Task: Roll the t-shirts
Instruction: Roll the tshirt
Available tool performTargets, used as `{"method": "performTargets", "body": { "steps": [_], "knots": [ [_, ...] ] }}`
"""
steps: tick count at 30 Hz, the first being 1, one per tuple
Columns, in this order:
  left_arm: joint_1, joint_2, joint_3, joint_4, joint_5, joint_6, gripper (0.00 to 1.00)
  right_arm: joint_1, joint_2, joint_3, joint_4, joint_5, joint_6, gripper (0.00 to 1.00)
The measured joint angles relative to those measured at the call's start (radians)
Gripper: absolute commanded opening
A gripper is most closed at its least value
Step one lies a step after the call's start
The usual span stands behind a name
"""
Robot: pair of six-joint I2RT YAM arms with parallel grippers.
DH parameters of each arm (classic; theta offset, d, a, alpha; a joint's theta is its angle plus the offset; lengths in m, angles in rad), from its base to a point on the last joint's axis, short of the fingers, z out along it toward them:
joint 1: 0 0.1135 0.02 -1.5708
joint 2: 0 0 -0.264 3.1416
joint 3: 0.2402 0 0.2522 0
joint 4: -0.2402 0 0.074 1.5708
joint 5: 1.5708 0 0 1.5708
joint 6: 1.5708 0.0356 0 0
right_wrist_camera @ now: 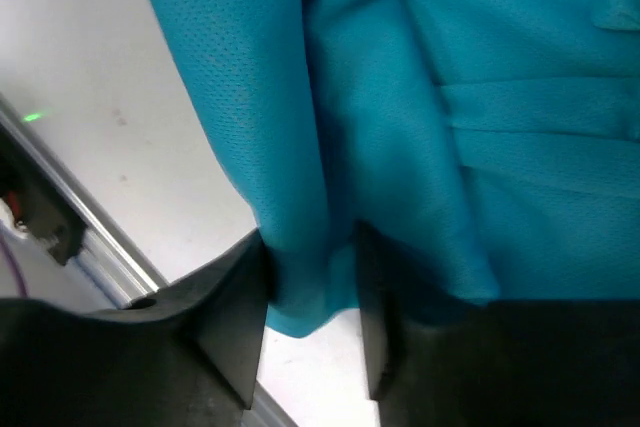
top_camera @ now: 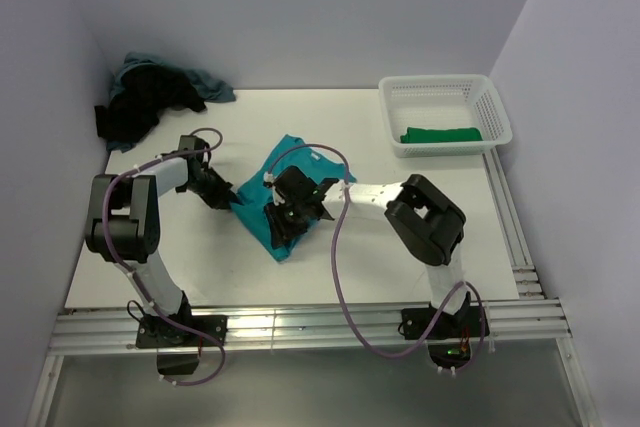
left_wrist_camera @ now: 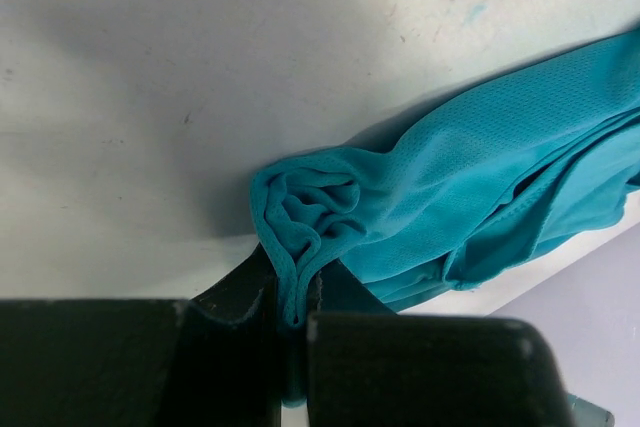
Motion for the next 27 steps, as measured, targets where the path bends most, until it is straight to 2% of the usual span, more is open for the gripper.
{"method": "performTargets", "body": {
  "steps": [3,5,12,20,27],
  "knots": [
    [0.000,0.004,0.010,-0.019,-0.007,0.006,0.00,-0.011,-0.014,0.000,0.001,-0.018,-0.001,0.59],
    [0.000,0.004,0.012,-0.026,-0.010,0.007,0.00,-0.010,-0.026,0.013,-0.028,0.005,-0.017,0.62],
    [0.000,0.004,0.018,-0.047,-0.016,0.015,0.01,0.051,-0.037,0.169,-0.124,0.185,-0.108,0.75],
    [0.000,0.006,0.021,-0.059,-0.014,0.020,0.00,0.199,-0.029,0.287,-0.151,0.447,-0.253,0.78],
    [0.000,0.007,0.021,-0.061,-0.002,0.022,0.00,0.310,0.064,0.309,-0.135,0.662,-0.340,0.76]
  ]
}}
